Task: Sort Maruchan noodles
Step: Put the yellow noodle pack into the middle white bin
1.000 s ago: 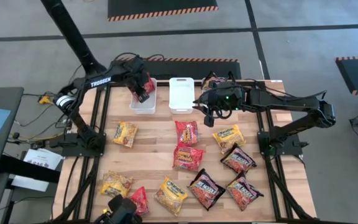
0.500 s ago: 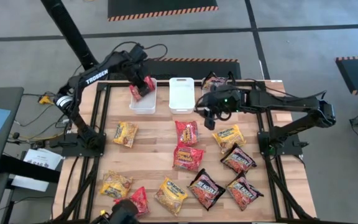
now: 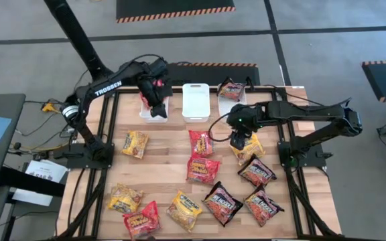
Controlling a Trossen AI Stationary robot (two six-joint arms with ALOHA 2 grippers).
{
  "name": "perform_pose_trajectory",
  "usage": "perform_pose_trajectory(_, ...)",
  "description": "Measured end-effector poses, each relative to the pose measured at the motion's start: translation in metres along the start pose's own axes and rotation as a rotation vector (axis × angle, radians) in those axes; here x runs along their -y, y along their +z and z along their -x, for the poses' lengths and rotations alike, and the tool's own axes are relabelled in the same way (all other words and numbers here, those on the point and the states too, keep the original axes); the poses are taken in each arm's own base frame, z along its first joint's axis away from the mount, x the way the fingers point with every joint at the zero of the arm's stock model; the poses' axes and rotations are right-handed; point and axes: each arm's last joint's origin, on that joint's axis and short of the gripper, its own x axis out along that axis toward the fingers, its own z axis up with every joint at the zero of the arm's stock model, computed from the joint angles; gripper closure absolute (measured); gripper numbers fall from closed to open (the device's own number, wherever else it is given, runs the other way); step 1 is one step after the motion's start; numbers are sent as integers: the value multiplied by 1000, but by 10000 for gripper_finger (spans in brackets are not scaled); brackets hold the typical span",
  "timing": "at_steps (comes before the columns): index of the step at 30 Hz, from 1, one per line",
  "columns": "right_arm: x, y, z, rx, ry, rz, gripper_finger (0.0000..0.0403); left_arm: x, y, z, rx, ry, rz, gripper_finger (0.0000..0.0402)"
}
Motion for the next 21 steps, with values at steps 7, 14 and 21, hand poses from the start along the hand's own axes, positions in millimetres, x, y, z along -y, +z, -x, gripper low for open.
perform_pose_trajectory(7,1,-17,-1,-147,-54,-212,178,20,1,-10,-30,-100,-52,294)
perform_pose_trajectory(14,1,-38,-18,-280,-55,-396,178,31,-1,-16,-61,-173,-83,294)
perform_pose_trajectory(21,4,-56,-37,-344,-65,-492,178,32,-11,-34,-113,-229,-58,294)
